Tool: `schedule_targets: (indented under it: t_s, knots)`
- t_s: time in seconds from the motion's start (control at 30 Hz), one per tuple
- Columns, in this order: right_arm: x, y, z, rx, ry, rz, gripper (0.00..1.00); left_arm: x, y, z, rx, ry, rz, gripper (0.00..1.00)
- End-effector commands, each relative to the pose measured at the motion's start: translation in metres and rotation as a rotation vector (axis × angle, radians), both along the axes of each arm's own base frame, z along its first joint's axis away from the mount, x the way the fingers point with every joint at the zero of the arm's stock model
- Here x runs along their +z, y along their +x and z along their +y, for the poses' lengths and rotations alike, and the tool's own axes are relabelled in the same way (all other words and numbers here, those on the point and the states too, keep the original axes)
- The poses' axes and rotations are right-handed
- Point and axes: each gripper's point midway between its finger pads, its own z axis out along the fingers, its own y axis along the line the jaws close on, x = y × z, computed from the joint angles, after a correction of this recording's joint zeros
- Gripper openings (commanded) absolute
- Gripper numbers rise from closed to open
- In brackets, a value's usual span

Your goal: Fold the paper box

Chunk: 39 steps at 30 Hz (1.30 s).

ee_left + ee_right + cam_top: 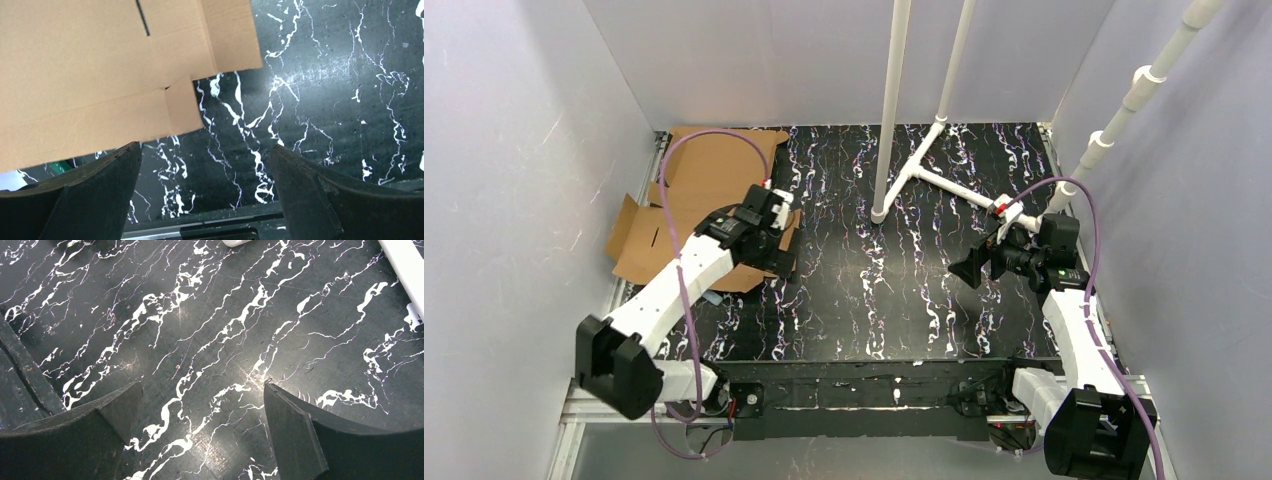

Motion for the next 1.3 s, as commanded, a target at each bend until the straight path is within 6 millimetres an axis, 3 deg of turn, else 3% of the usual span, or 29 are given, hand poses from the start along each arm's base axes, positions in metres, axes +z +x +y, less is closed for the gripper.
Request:
schedule_targets:
  t_s: [0.0,0.17,0.27,0.67,0.7,0.77,0.87,0.93,1.0,1.07,1.27]
  knots:
    - [0.013,0.006,-0.004,0.006,-0.037,-0.067,1.0,0.006,0.024,-0.018,0.004,0.05,-0.076,0.99]
    - [0.012,0.005,-0.004,0.006,-0.043,-0.07,1.0,-0.012,0.052,-0.051,0.127,-0.084,-0.137,0.99]
    - [0.01,0.003,-0.004,0.009,-0.048,-0.065,1.0,-0.029,0.066,-0.055,0.188,-0.084,-0.149,0.98]
    - [0.014,0.001,-0.003,0.026,-0.05,-0.076,1.0,-0.087,0.091,-0.058,0.252,0.02,-0.101,0.67]
    - [0.014,0.0,-0.003,0.028,-0.05,-0.076,1.0,-0.091,0.093,-0.057,0.256,0.034,-0.1,0.62]
    - [0.014,0.0,-0.002,0.032,-0.05,-0.078,1.0,-0.094,0.1,-0.053,0.263,0.077,-0.115,0.41]
    - [0.015,-0.001,-0.002,0.036,-0.052,-0.081,1.0,-0.077,0.106,-0.048,0.256,0.113,-0.175,0.09]
    - [0.015,-0.001,-0.002,0.038,-0.053,-0.081,1.0,-0.058,0.107,-0.05,0.239,0.104,-0.219,0.0]
    - [0.015,-0.001,-0.002,0.038,-0.054,-0.081,1.0,-0.033,0.104,-0.059,0.217,0.073,-0.27,0.0]
    - [0.014,-0.002,-0.002,0.037,-0.057,-0.08,1.0,0.009,0.09,-0.067,0.253,0.036,-0.329,0.0]
    - [0.013,-0.003,-0.002,0.04,-0.056,-0.078,1.0,0.026,0.067,-0.083,0.331,-0.056,-0.297,0.0]
